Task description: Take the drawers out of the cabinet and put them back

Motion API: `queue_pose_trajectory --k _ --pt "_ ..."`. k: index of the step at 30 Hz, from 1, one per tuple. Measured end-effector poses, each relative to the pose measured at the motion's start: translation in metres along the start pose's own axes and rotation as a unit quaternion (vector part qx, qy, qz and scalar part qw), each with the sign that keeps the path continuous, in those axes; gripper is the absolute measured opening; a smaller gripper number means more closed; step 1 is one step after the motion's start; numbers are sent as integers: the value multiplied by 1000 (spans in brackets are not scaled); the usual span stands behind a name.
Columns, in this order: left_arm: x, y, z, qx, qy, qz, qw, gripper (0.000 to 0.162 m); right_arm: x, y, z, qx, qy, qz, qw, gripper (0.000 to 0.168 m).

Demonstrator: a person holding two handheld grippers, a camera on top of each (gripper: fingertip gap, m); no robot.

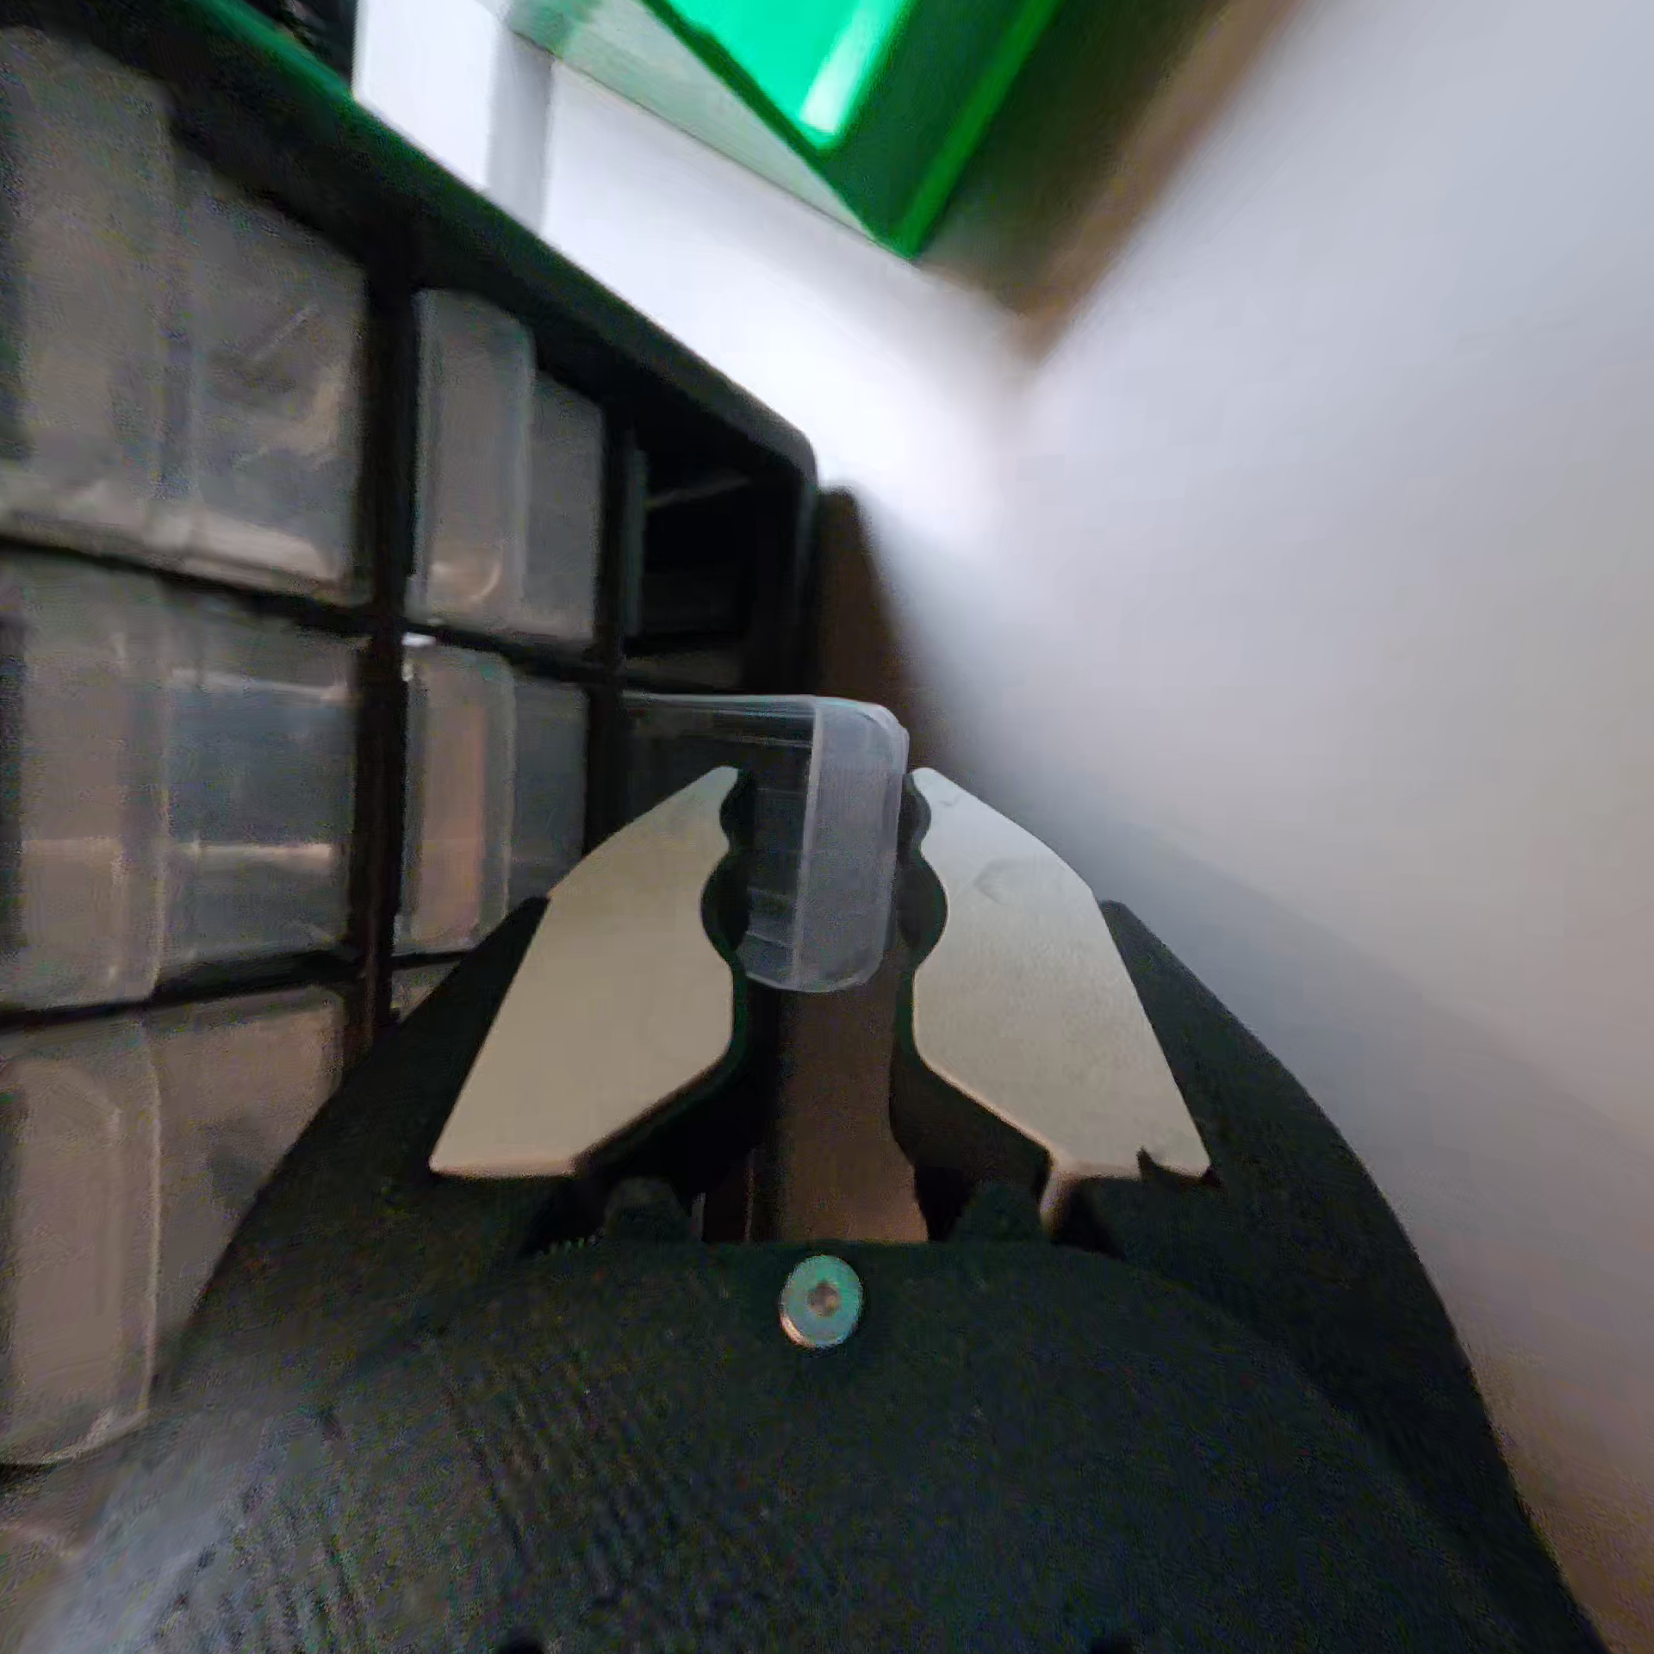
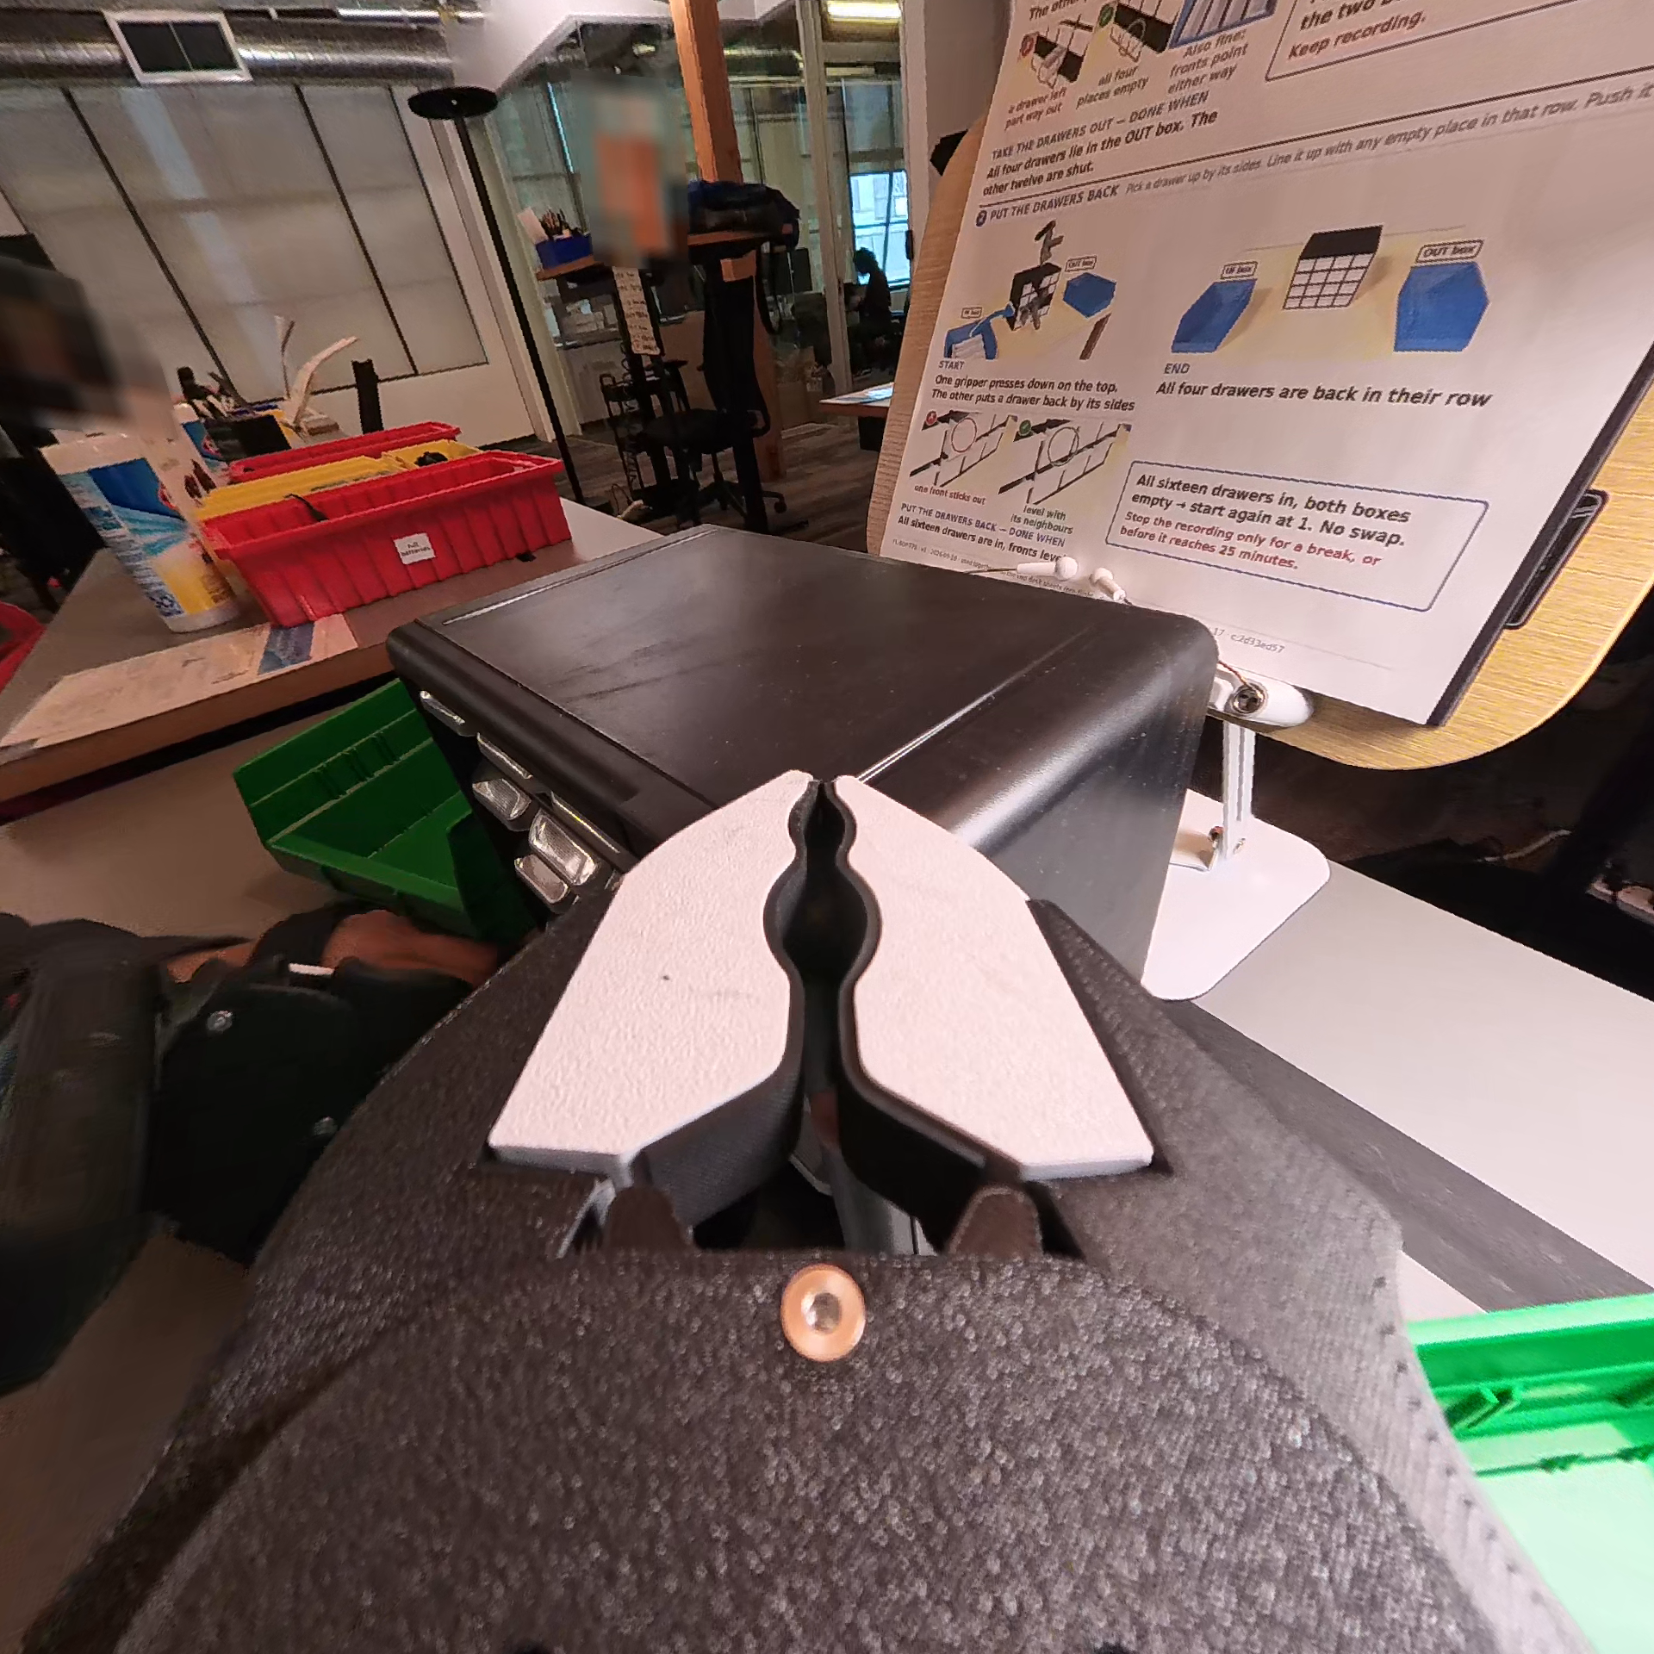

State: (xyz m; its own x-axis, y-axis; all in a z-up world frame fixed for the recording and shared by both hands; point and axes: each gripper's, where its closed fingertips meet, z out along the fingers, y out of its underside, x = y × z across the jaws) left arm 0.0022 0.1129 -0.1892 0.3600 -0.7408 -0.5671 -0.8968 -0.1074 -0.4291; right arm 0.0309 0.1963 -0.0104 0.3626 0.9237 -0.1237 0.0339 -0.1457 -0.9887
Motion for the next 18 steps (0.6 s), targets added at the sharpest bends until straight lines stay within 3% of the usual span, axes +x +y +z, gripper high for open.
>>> queue_pose_trajectory --k 4,9,15,18 --pt "-11 2 4 66 -23 -79 994 44 0 0 0 2 -3 3 1000 0" --pt "-11 2 -4 152 -73 -142 976 40 0 -1 0 6 -9 9 1000 0" --pt "-7 -12 -34 262 -115 -111 952 10 0 -1 0 8 -10 14 1000 0" --pt "-6 -1 -25 223 -103 -118 962 0 0 -1 -1 10 -10 15 1000 0"
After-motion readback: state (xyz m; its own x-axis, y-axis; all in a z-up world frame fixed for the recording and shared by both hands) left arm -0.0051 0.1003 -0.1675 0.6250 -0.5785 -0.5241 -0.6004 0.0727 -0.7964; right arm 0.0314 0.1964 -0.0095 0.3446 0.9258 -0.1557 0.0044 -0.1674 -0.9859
